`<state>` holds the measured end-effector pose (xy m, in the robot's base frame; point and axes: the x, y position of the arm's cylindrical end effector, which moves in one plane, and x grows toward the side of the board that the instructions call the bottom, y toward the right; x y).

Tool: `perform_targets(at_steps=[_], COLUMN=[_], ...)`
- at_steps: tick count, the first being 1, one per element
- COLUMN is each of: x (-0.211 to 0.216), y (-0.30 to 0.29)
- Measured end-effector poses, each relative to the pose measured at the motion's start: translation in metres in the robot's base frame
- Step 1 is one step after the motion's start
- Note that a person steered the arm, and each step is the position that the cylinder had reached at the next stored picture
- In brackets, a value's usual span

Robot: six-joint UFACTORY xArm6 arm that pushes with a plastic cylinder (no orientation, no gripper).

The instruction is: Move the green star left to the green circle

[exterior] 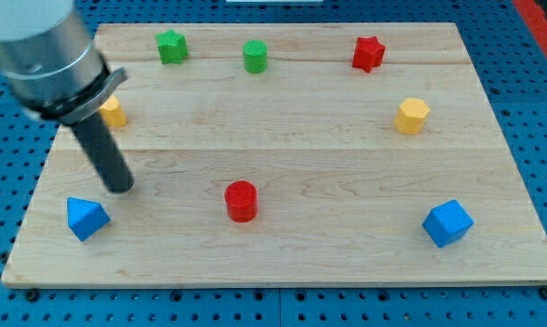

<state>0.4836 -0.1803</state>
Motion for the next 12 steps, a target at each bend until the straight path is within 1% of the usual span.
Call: perform_targets(at_steps=[1,2,3,4,5,6,7,8,9,10,11,12], x=[-0.052,-0.119,-0.193,-0.203,-0.222,-0.254,-0.245,-0.173,-0.159,-0.214,-0.221,-0.175], y=[0.057,0.079,0.048,0.053,0.074,0.005,-0.007,0.051,0.142,0.145,0.159,0.228])
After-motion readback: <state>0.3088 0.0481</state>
